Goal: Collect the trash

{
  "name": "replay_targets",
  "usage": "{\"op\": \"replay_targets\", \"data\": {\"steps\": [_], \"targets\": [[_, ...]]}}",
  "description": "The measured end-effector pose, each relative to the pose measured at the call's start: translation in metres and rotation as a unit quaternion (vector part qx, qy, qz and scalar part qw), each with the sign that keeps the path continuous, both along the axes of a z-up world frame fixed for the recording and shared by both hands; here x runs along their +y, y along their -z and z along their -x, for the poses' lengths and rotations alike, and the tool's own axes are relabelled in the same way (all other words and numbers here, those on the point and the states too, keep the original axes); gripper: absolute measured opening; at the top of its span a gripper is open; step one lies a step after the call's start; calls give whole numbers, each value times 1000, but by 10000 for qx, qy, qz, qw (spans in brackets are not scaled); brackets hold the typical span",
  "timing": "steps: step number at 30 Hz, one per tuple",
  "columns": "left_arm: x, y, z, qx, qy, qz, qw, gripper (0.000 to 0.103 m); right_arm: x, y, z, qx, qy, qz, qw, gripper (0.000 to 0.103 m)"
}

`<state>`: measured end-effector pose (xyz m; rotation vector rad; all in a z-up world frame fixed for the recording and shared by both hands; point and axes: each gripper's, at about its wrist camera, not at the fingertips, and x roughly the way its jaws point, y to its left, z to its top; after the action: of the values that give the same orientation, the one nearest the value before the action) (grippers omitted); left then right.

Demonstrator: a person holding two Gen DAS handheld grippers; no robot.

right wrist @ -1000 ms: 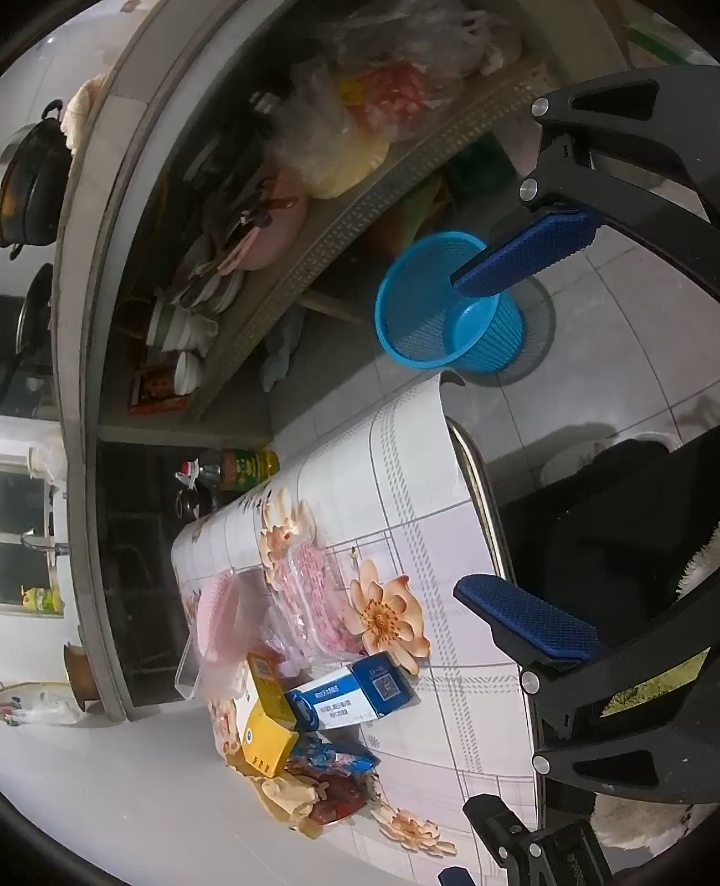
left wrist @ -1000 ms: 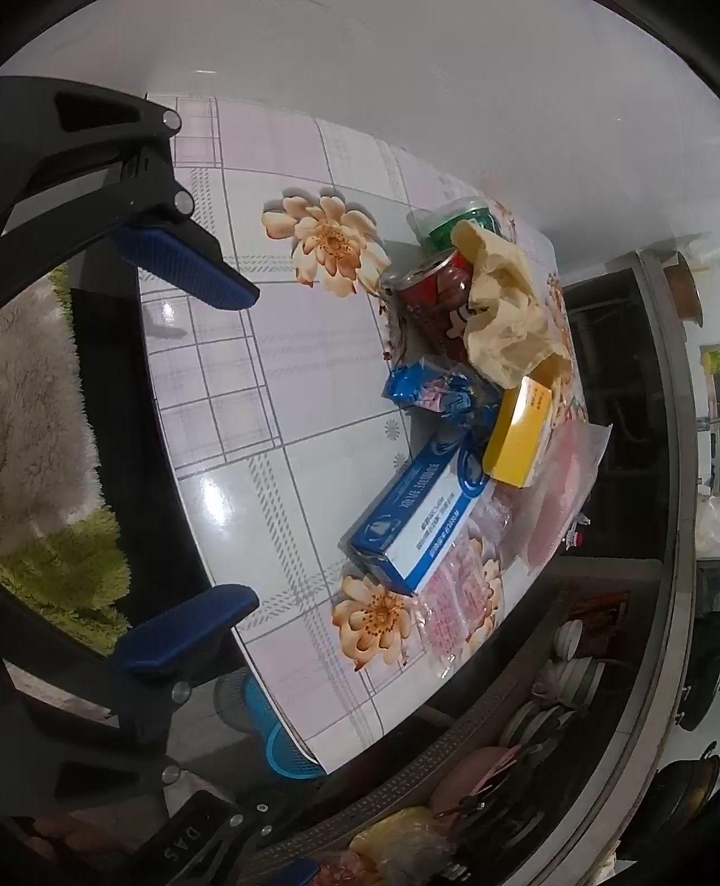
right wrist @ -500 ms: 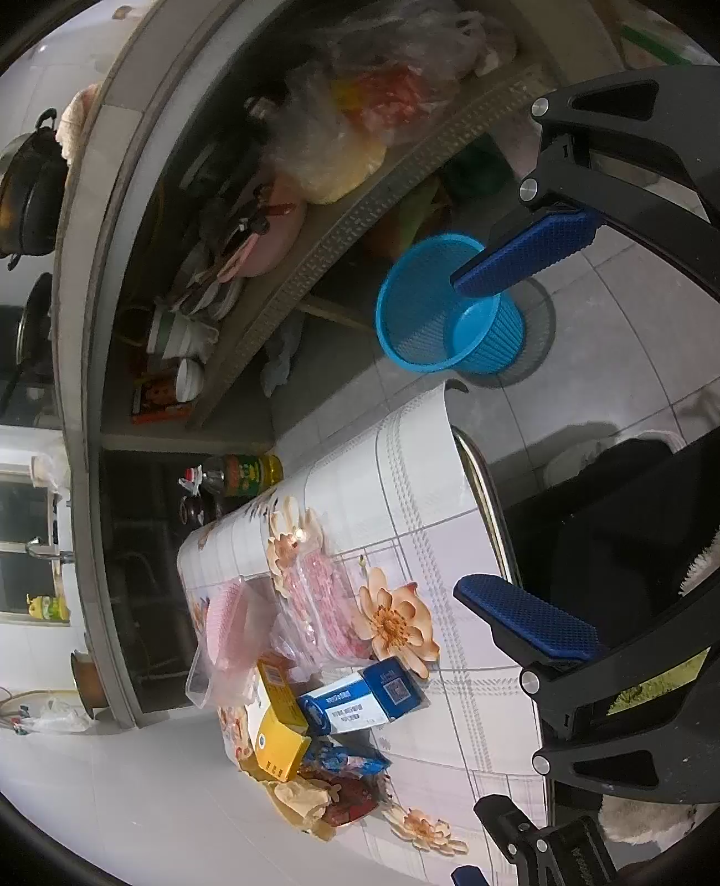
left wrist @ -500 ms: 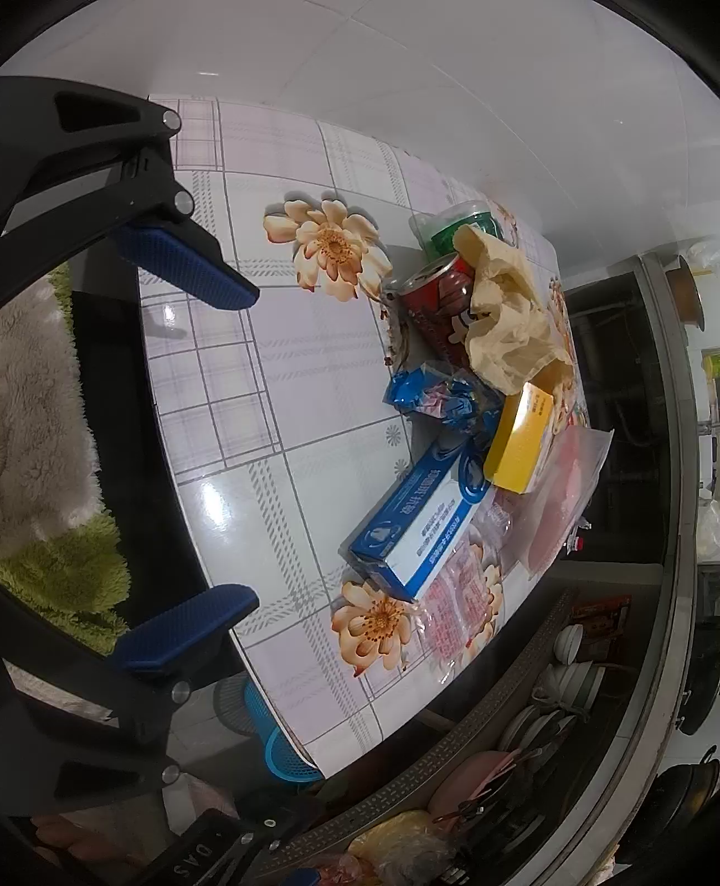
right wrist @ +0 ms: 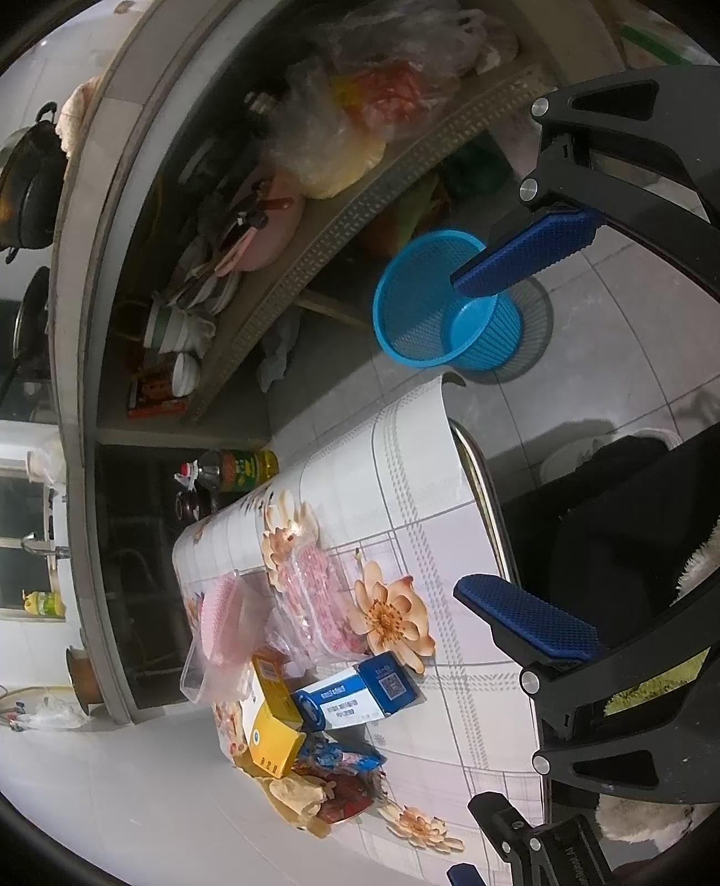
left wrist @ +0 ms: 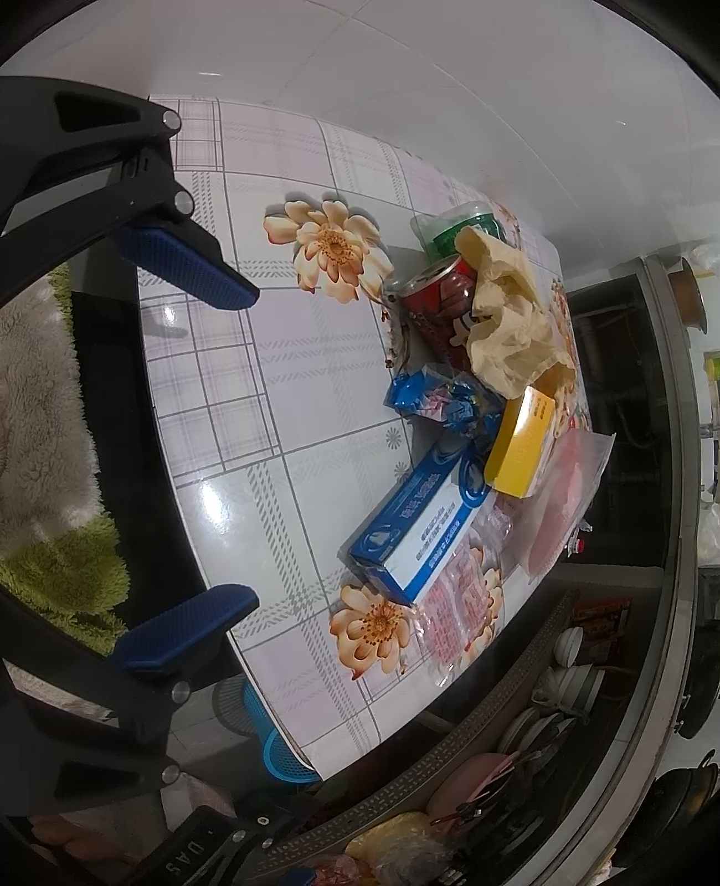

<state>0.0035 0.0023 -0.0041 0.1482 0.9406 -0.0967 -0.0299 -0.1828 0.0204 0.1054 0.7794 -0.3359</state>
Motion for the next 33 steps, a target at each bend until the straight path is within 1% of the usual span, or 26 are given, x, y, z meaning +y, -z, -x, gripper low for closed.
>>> {"op": "replay_targets", "data": {"steps": [9, 10, 20, 33], "targets": [[0, 1, -1, 2, -6, 2, 10000, 97, 6, 1, -3, 8, -12, -22, 10000, 96], [0, 1, -1, 3, -6, 0, 10000, 97, -1, 0, 0, 3, -9, -24, 10000, 96], [2, 1, -2, 1, -12, -2, 10000, 97, 3, 1, -2, -5, -11, -33, 10000, 96], [3, -2, -3, -52, -41, -14, 10000, 97, 6, -3, -3, -10, -160, -40, 9999, 96]]}}
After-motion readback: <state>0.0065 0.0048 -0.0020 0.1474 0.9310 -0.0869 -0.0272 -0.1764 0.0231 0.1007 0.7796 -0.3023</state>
